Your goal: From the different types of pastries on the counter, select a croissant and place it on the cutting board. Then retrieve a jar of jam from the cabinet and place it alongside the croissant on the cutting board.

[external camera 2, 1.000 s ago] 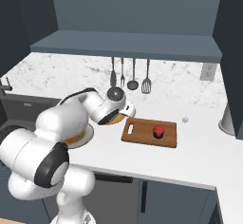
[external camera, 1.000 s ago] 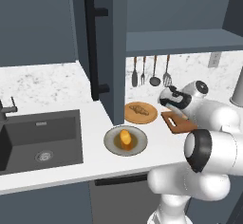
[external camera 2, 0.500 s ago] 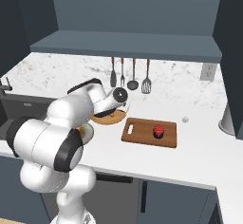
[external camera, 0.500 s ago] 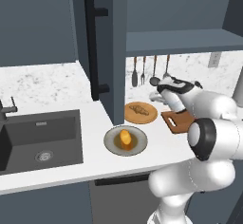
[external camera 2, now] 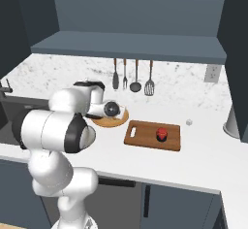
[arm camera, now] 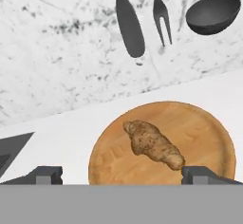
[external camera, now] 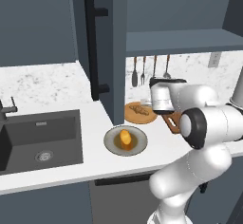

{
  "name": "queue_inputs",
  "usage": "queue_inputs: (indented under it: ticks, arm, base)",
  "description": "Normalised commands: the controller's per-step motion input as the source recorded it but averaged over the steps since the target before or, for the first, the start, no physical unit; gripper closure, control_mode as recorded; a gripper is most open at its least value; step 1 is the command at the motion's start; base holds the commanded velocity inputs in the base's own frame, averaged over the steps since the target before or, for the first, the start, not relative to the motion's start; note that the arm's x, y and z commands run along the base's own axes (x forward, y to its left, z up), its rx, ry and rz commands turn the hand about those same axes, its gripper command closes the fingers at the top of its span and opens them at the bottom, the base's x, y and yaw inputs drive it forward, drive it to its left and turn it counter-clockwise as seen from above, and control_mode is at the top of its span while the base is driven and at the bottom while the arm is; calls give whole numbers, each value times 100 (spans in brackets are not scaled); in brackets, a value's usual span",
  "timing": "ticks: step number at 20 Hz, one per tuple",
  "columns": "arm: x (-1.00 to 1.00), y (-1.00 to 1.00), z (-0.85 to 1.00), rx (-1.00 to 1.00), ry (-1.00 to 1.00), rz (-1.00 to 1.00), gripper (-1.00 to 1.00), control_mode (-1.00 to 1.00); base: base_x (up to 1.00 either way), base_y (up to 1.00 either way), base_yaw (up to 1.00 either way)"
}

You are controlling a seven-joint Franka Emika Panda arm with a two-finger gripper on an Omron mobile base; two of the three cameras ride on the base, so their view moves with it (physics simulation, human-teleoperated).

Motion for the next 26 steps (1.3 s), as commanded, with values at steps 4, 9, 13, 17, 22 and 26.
queue_inputs:
  ticks: [4,9,13,17,22,26]
  arm:
    - [0,-1,-15,0,6,1,-100,-100]
    - [31,0,41,17,10,0,-100,-100]
    - [65,0,53,13,32,0,-100,-100]
    - [44,6,5,2,41,0,-100,-100]
    - [68,11,1,-3,69,0,-100,-100]
    - [69,8,24,-3,46,0,-100,-100]
  base:
    - [0,0,0]
    - [0,0,0]
    - [0,0,0]
    - [0,0,0]
    - [0,0,0]
    - [0,0,0]
